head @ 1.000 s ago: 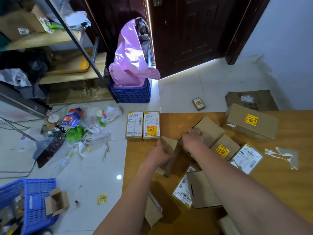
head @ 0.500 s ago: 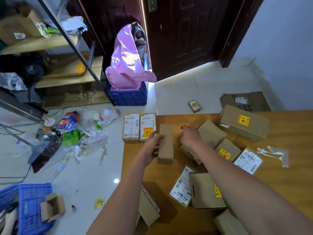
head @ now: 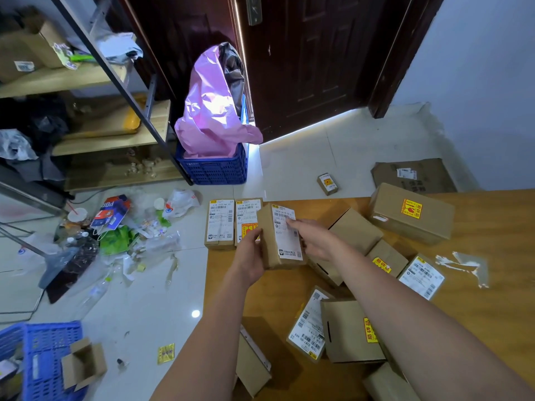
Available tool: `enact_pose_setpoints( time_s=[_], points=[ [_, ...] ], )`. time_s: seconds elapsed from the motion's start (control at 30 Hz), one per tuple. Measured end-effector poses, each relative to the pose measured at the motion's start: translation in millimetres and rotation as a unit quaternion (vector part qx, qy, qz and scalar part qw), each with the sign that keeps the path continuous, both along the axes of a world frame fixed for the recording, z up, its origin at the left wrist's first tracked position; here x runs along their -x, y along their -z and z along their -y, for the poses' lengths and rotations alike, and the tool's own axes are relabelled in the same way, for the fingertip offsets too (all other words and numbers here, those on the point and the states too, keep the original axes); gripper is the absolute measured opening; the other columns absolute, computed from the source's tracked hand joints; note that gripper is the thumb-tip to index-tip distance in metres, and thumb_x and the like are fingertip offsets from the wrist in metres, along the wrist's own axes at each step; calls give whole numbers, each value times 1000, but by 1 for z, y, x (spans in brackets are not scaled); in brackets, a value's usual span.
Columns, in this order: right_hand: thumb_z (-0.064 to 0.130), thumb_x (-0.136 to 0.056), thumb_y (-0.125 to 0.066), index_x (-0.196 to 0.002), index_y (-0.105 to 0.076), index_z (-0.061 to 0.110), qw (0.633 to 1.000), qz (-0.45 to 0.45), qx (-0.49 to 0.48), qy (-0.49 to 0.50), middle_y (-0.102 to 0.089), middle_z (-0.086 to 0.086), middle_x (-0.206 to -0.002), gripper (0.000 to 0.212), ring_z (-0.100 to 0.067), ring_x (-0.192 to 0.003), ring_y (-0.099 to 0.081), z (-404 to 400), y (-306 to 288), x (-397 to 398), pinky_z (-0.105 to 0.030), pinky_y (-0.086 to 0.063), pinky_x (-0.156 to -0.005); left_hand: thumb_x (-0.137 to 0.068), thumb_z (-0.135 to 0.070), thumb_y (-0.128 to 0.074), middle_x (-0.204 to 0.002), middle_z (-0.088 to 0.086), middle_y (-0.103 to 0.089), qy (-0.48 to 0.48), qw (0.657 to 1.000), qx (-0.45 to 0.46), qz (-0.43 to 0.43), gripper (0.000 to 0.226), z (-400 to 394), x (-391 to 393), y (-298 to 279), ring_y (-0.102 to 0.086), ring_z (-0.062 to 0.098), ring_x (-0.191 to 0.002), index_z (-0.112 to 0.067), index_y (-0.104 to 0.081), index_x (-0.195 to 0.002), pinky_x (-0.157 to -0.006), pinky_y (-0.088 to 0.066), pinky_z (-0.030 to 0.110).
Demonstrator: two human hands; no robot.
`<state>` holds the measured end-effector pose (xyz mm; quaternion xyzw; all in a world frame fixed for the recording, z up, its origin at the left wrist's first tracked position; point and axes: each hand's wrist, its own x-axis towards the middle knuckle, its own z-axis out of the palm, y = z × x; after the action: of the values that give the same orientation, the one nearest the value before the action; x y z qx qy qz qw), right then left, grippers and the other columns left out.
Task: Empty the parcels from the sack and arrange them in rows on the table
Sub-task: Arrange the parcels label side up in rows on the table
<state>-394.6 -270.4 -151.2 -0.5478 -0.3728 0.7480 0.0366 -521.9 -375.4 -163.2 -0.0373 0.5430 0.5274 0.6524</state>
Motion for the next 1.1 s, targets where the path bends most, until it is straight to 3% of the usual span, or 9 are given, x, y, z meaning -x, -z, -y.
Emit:
enact_pose_setpoints(
  time_s=[0.13, 0.23, 0.3, 0.4, 0.43, 0.53, 0.63, 0.83, 1.1],
  points=[
    [27, -96, -62, -114, -64, 21, 999, -27, 22, 9, -70, -6, -116, 19, -24, -106, -64, 2, -1, -2, -44, -53, -91, -102, -40, -41, -117, 9, -70, 23, 998, 24, -60, 34, -6, -1, 1, -65, 29, -110, -21, -62, -123, -98, -50, 52],
    [20, -95, -63, -116, -64, 23, 999, -38, 18, 27, -71, -5, -115, 21, -24, -105, -65, 0, 3, -6, -43, -54, -88, -103, -32, -43, -118, 6, -68, 46, 979, 34, -194, 32, -12, 0, 1, -65, 25, -108, -20, -57, -129, -95, -53, 48],
    [19, -92, -68, -123, -61, 22, 1000, -22, 5, 22, -72, -4, -114, 32, -25, -106, -66, -3, 8, -10, -47, -54, -91, -102, -26, -48, -119, 5, -65, 79, 939, 50, -331, 30, -17, 4, 0, -63, 23, -108, -22, -56, -130, -90, -56, 43],
    [20, -89, -72, -130, -58, 17, 998, 1, -14, 56, -71, -5, -116, 44, -24, -104, -67, -8, 15, -12, -40, -57, -78, -98, -15, -53, -113, 1, -62, 135, 861, 46, -488, 29, -22, 15, -4, -62, 19, -97, -20, -59, -126, -67, -53, 23],
    [20, -89, -72, -130, -58, 14, 997, 8, -22, 74, -70, -6, -118, 44, -23, -102, -67, -10, 15, -11, -37, -56, -75, -98, -12, -53, -112, 1, -62, 145, 836, 48, -526, 29, -22, 21, -4, -61, 19, -98, -19, -61, -125, -67, -52, 23],
    [18, -87, -74, -132, -54, 12, 992, 64, -71, 88, -69, -8, -120, 49, -24, -98, -68, -16, 20, 0, -38, -58, -72, -95, -10, -57, -120, 5, -58, 152, 778, 77, -605, 32, -19, 41, 4, -55, 24, -113, -20, -61, -124, -88, -46, 30],
    [16, -86, -75, -139, -45, 9, 983, 113, -117, 86, -65, -10, -127, 61, -29, -107, -66, -22, 27, 13, -42, -57, -83, -92, -14, -61, -132, 7, -52, 138, 745, 126, -640, 38, -15, 60, 13, -43, 27, -125, -23, -58, -129, -99, -44, 41],
    [17, -87, -74, -132, -51, 11, 973, 165, -159, 38, -65, -8, -127, 52, -29, -106, -67, -31, 40, 39, -40, -59, -80, -86, -30, -69, -155, 9, -26, 178, 726, 190, -637, 70, -11, 87, 35, -20, 32, -143, -31, -36, -147, -114, -28, 52],
    [21, -89, -71, -122, -59, 14, 955, 212, -206, -10, -67, -4, -123, 36, -25, -106, -67, -41, 59, 49, -31, -56, -72, -81, -46, -73, -161, 12, -9, 220, 743, 217, -593, 95, -18, 103, 48, -10, 39, -147, -41, -12, -153, -116, -16, 60]
  ],
)
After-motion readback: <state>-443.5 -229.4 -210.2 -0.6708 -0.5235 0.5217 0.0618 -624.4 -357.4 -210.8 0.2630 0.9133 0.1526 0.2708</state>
